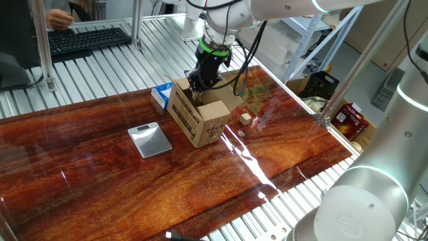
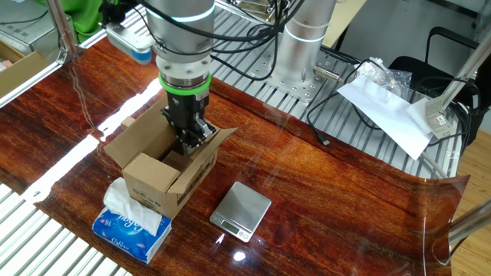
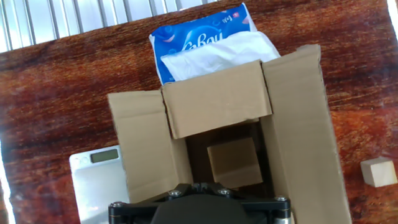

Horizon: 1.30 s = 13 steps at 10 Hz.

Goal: Open a box

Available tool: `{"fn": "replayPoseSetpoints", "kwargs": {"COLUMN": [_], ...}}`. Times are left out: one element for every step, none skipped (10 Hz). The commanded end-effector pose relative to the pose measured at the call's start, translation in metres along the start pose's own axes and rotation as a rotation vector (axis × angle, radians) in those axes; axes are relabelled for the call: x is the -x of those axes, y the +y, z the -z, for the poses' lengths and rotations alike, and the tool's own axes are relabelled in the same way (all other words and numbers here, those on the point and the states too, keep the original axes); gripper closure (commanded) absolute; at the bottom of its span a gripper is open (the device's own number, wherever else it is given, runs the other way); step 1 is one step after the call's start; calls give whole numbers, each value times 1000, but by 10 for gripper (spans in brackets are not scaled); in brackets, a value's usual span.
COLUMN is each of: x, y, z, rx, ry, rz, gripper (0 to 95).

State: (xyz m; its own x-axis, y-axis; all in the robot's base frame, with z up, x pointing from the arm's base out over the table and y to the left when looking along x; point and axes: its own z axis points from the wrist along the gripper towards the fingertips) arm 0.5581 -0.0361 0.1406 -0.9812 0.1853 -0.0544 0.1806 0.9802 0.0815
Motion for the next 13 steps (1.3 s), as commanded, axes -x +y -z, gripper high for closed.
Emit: {"fn": "replayPoseSetpoints", "kwargs": {"x": [0, 0, 0, 0, 0, -1, -2, -2, -3, -5, -7, -10, -12], "y": [-1, -3, -6, -9, -10, -12, -14, -15, -16, -17, -19, -20, -21], "z": [-2, -3, -4, -6, -6, -7, -8, -8, -9, -9, -10, -10, -10], "rx": [-4, -8, -9, -10, -10, -11, -16, -20, -27, -33, -37, -35, -31], "ry": [3, 4, 6, 9, 12, 15, 28, 43, 60, 73, 83, 86, 85], "rz": [13, 25, 34, 45, 53, 61, 70, 75, 82, 86, 89, 91, 91], "gripper": [950, 950, 950, 950, 950, 950, 950, 950, 950, 950, 950, 950, 950]}}
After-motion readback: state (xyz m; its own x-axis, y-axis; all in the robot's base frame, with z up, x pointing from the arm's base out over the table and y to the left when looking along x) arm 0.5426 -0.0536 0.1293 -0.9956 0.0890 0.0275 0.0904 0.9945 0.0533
